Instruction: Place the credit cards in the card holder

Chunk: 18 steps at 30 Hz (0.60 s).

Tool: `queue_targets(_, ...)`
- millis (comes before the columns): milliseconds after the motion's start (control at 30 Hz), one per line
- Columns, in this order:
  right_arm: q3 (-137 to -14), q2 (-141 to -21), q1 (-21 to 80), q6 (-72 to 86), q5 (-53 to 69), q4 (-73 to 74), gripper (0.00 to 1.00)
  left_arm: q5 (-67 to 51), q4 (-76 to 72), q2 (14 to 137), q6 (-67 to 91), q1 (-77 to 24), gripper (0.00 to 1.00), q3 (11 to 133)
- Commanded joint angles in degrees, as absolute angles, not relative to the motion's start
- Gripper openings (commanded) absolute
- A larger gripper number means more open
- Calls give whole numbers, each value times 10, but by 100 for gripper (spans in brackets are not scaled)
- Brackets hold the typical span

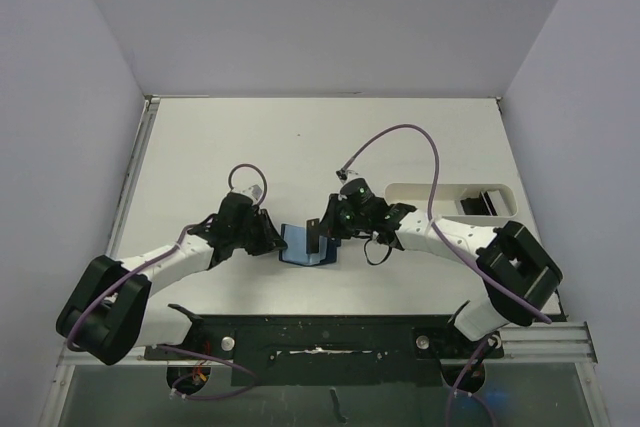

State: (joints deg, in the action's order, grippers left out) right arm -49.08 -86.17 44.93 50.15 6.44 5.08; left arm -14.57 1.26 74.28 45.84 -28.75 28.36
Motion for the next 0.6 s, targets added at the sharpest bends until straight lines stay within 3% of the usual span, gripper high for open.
queue_targets(0,-476,-866,450,515,75,2,0,-102,46,721,440,-290,18,317)
queue_targets(567,-459,-876,439,533,93,3,0,-76,112,687,426,-292,34,363)
